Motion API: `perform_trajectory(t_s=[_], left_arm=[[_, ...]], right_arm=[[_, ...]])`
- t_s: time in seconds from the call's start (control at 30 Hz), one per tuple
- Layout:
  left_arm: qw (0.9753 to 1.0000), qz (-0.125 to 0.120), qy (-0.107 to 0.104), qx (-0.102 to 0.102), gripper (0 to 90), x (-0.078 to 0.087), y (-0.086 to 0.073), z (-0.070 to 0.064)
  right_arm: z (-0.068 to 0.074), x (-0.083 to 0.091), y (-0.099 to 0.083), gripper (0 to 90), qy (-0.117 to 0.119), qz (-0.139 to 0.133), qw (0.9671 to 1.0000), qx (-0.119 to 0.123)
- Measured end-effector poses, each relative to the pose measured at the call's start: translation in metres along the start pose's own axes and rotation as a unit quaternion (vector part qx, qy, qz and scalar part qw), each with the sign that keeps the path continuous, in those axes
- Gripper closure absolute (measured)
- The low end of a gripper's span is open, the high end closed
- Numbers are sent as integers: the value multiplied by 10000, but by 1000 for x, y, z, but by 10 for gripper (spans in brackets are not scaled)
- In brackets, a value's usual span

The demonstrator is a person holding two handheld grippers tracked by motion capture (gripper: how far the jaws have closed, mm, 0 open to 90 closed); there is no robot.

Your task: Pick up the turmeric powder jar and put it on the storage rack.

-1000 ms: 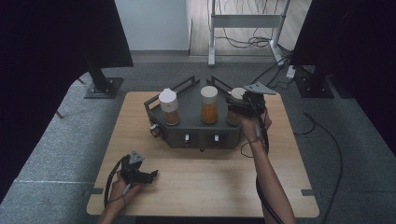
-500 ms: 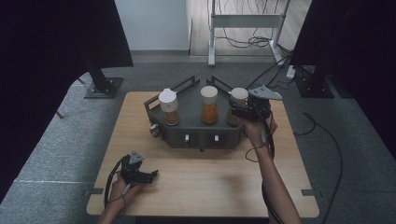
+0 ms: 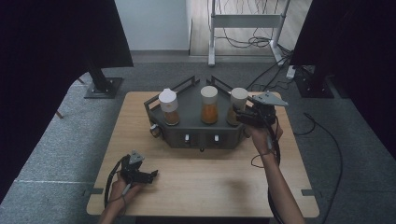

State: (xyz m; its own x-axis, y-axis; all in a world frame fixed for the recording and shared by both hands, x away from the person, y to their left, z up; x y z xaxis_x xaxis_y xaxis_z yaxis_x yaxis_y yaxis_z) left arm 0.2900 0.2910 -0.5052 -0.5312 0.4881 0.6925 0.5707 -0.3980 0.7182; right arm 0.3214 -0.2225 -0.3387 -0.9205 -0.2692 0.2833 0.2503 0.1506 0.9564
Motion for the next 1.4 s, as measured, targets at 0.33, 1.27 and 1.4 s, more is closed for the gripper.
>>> perform_trajectory(t_s=[0.33, 1.27, 1.4], left_arm=[[10000, 2, -1, 1, 0, 0, 0, 0], [10000, 2, 2, -3, 0, 0, 0, 0], [10000, 3, 2, -3, 0, 0, 0, 0]], right_arm=[[-1, 11, -6, 207, 52, 47, 9999, 93], [10, 36, -24, 207, 603, 416, 9957, 562], [11, 39, -27, 207, 683, 435, 9951, 565]])
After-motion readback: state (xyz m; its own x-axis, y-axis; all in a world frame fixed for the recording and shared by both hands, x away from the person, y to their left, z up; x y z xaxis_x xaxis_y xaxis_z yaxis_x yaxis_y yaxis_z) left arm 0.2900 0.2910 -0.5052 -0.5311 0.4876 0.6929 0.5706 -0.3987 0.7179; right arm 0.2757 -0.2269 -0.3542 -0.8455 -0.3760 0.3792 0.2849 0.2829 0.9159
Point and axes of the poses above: each handheld gripper's, and its own axes: x roughly backward along the jaws, y roughly out of its top, z roughly to its left, the point moved 6 cm from there along -x, roughly forward along the jaws, and after that the axes turned 7 degrees about -y, right-handed, at the moved point
